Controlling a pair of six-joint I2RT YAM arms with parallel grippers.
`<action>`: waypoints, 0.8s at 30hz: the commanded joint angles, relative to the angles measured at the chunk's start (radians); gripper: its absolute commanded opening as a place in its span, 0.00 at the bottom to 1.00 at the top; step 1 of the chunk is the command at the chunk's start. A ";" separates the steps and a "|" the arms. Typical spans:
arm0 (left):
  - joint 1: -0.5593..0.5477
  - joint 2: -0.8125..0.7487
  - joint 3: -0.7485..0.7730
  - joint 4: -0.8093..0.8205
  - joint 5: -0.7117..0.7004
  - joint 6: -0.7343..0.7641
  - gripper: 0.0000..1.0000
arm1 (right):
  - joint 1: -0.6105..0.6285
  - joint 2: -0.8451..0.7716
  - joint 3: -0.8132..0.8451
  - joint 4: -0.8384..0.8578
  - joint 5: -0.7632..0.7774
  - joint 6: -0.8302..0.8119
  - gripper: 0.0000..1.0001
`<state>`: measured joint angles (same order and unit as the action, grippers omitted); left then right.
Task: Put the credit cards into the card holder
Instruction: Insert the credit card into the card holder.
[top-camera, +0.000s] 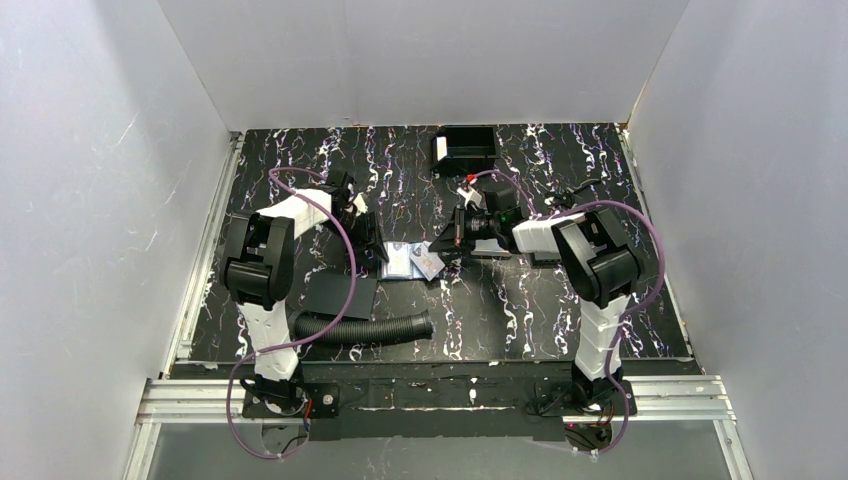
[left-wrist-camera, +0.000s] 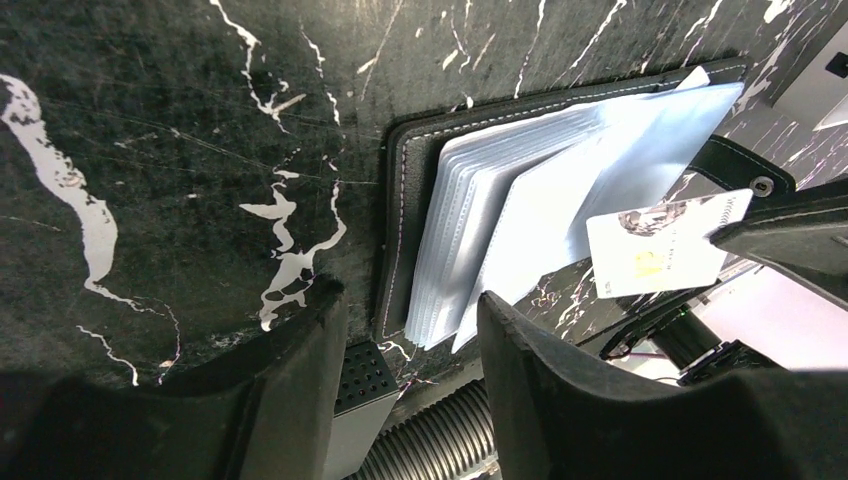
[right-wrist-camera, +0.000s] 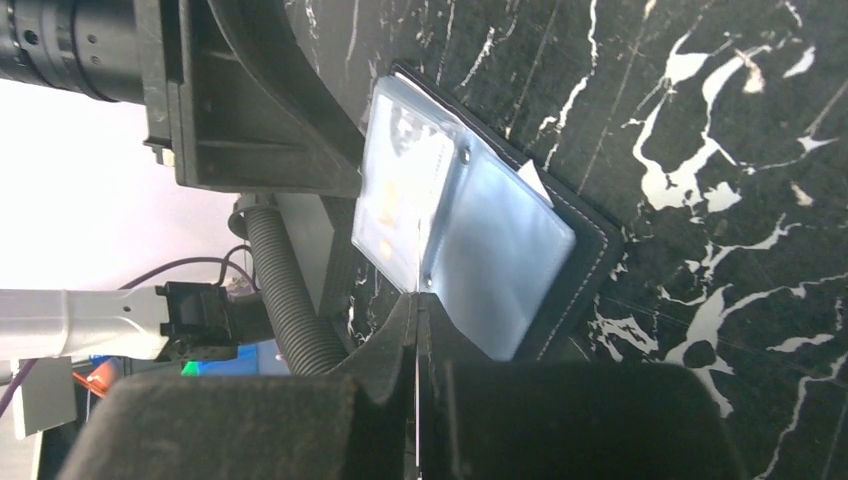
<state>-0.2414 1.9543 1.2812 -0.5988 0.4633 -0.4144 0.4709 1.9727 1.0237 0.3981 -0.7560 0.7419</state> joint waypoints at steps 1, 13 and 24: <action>-0.008 0.060 -0.022 -0.003 -0.065 0.003 0.48 | -0.005 0.019 0.020 -0.019 0.003 -0.047 0.01; -0.008 0.065 -0.024 -0.012 -0.082 0.008 0.36 | -0.006 -0.002 0.012 -0.007 0.015 -0.035 0.01; -0.007 0.068 -0.024 -0.016 -0.083 0.014 0.35 | -0.028 -0.052 0.036 -0.077 0.042 -0.073 0.01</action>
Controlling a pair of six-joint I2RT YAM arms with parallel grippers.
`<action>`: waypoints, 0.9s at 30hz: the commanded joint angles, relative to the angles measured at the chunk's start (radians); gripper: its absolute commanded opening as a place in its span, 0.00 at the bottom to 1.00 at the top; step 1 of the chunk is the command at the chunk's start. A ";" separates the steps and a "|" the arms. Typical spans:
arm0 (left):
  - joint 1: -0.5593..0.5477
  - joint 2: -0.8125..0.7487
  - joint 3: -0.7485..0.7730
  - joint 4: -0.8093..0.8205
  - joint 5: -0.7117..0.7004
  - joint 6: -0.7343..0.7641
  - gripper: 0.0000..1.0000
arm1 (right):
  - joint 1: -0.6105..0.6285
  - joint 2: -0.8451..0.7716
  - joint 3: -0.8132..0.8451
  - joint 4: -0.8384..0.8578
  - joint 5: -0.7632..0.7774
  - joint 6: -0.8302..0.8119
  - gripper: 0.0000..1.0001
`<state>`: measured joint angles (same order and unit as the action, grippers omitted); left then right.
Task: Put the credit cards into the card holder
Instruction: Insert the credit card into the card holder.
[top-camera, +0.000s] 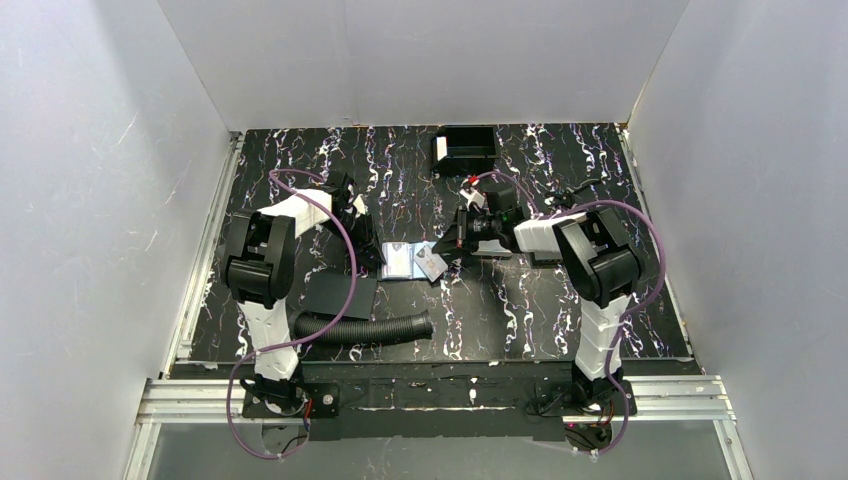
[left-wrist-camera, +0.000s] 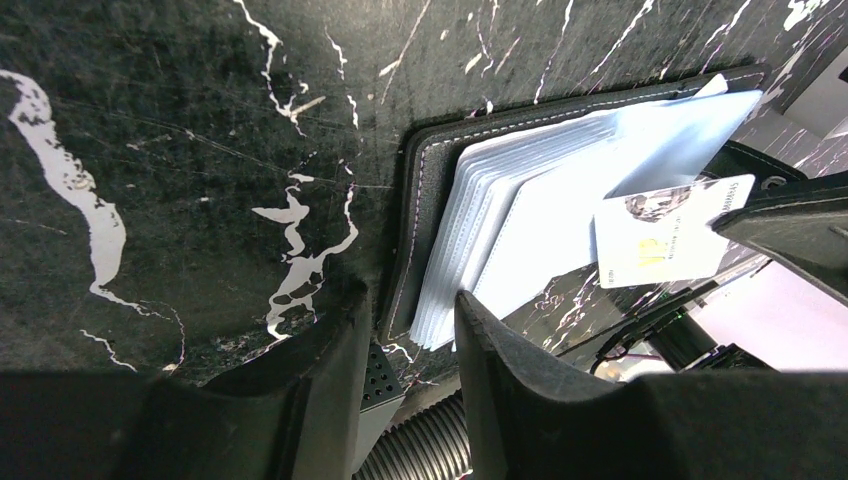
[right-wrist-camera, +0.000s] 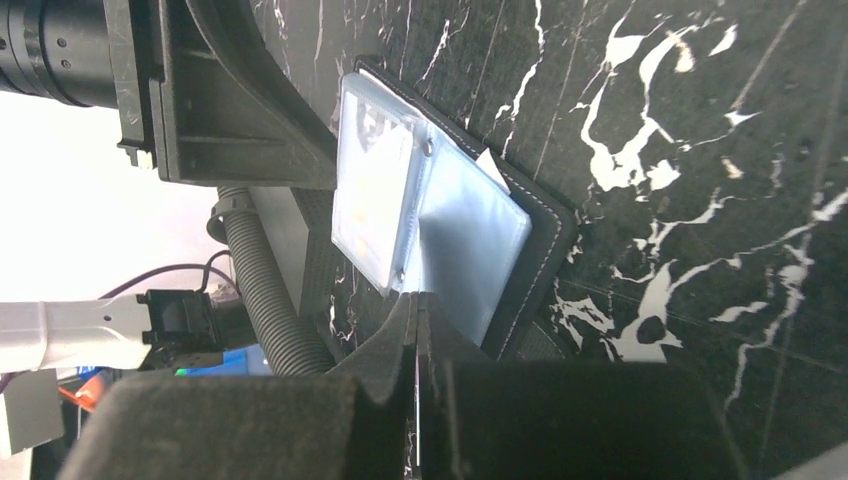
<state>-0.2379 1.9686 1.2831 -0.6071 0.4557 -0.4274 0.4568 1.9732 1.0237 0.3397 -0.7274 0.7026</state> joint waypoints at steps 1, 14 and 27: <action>-0.011 0.054 -0.025 -0.008 -0.075 0.027 0.35 | -0.012 -0.048 0.044 -0.015 0.005 -0.030 0.01; -0.012 0.054 -0.027 -0.007 -0.071 0.030 0.35 | 0.015 -0.005 0.057 0.090 -0.049 0.050 0.01; -0.011 0.050 -0.028 -0.007 -0.069 0.030 0.35 | 0.022 0.018 0.051 0.064 -0.025 0.033 0.01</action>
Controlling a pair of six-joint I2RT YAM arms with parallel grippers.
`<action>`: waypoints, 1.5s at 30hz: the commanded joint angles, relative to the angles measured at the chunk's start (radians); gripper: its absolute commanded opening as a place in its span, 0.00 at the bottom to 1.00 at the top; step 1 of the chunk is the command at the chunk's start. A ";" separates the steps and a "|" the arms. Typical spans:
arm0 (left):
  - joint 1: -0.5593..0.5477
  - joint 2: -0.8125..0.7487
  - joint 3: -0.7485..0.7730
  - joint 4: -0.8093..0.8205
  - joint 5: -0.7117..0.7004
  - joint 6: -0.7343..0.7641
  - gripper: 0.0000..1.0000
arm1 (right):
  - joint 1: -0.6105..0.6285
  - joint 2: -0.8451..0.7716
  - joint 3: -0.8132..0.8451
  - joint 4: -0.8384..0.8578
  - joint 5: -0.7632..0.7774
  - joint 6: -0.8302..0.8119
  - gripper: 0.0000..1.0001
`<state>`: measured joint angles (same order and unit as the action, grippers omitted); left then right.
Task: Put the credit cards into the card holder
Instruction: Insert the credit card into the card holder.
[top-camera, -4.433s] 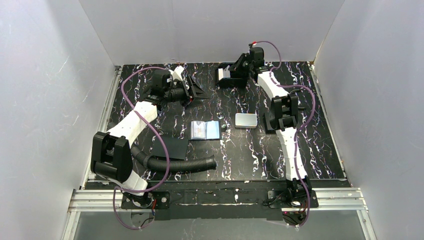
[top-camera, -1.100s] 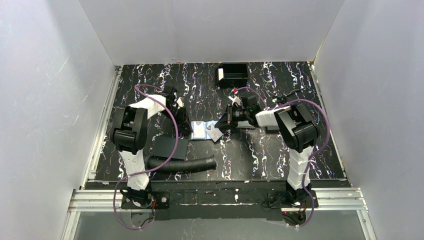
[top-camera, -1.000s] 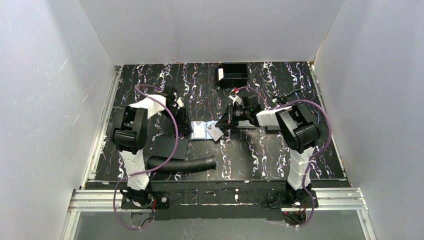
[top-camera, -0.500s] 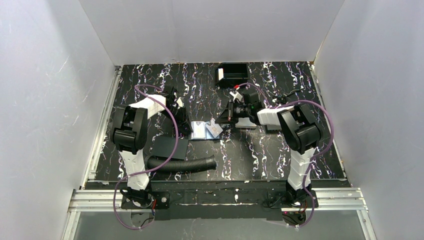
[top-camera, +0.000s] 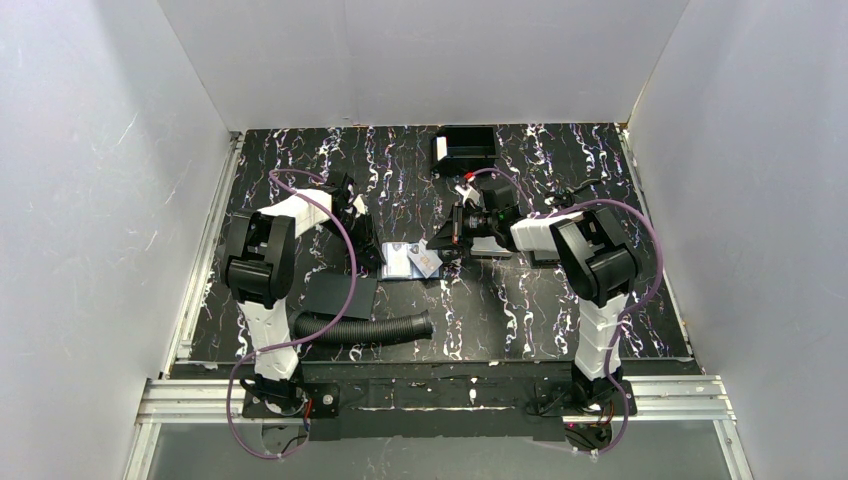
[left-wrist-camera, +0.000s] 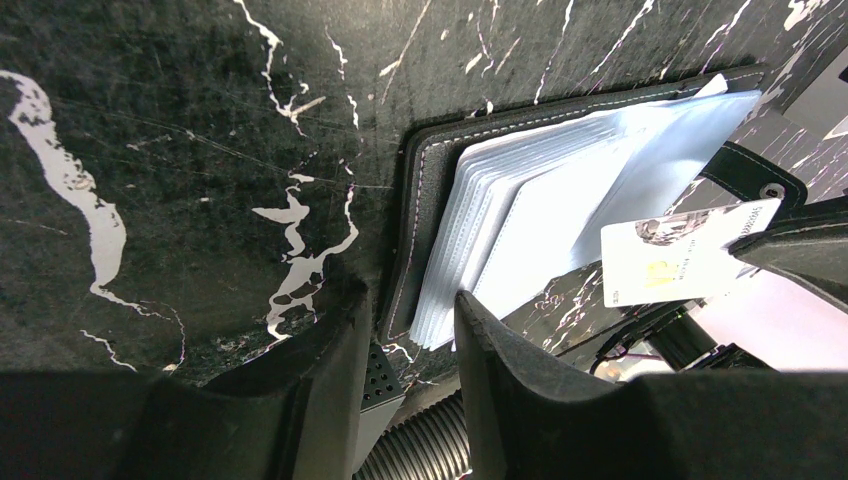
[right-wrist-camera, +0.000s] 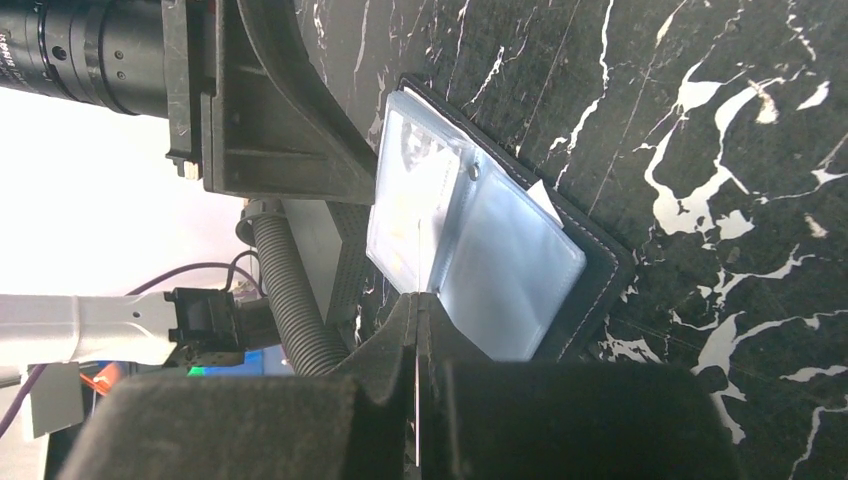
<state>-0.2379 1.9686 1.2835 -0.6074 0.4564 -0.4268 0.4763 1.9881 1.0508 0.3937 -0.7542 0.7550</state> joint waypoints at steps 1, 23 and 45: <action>-0.012 0.051 -0.029 -0.006 -0.070 0.029 0.35 | 0.002 0.004 0.023 0.010 0.001 -0.020 0.01; -0.012 0.046 -0.031 -0.003 -0.064 0.027 0.35 | 0.006 0.042 0.037 -0.023 0.014 -0.043 0.01; -0.011 0.033 -0.043 0.007 -0.051 0.022 0.35 | 0.030 0.100 0.031 0.174 0.098 0.066 0.01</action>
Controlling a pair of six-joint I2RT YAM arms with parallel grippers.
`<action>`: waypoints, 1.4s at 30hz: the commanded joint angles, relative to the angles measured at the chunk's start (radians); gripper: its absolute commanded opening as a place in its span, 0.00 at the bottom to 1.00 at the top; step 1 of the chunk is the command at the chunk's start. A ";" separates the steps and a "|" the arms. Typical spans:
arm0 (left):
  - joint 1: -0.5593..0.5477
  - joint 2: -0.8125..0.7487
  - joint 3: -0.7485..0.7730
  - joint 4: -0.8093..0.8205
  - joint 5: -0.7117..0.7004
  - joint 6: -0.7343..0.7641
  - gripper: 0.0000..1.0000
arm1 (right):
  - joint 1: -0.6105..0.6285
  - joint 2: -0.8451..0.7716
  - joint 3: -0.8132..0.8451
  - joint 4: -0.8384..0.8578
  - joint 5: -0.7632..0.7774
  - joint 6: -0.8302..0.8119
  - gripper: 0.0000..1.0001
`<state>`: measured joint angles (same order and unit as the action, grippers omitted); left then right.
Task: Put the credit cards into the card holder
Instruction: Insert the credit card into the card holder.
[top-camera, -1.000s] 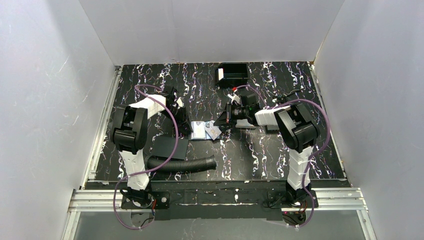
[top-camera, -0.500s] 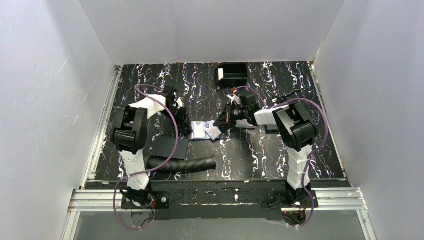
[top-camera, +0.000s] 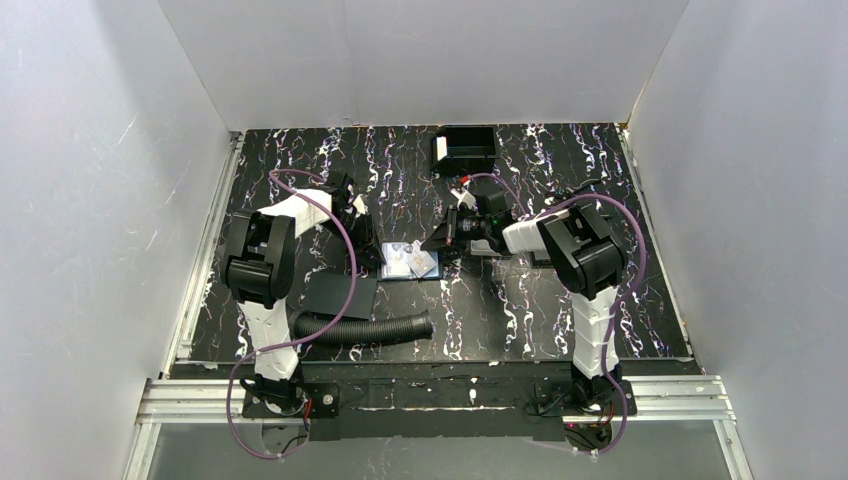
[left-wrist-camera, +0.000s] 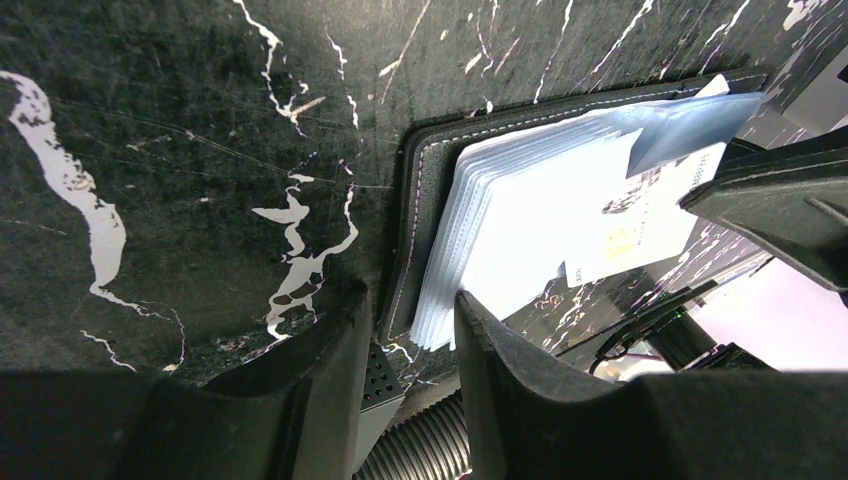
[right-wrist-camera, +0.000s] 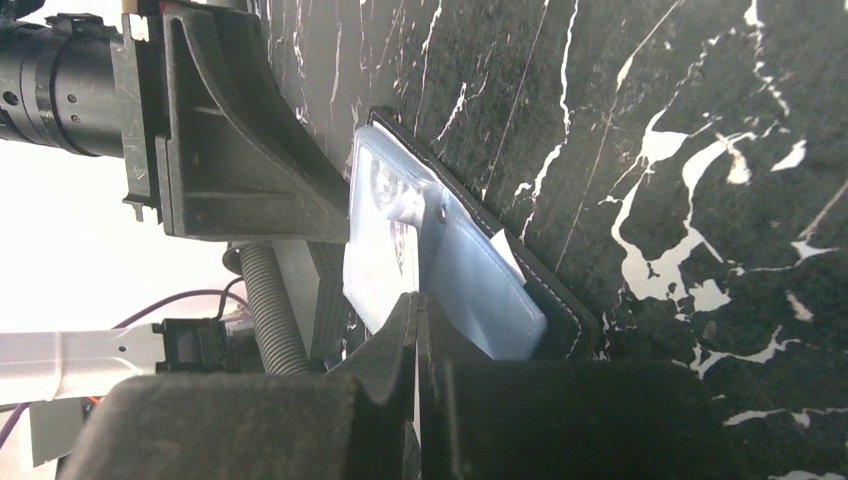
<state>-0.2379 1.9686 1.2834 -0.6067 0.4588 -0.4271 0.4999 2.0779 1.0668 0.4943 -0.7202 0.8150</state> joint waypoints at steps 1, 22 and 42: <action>-0.012 0.033 -0.043 0.007 -0.052 0.022 0.35 | 0.006 0.009 0.003 0.099 0.075 0.018 0.01; -0.012 0.019 -0.072 0.038 -0.014 -0.002 0.35 | 0.034 0.049 -0.094 0.397 0.167 0.173 0.01; -0.013 0.027 -0.079 0.035 -0.031 0.006 0.28 | 0.035 0.081 -0.053 0.384 0.144 0.048 0.01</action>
<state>-0.2371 1.9636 1.2423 -0.5613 0.5258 -0.4492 0.5308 2.1368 0.9753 0.8662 -0.5784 0.9145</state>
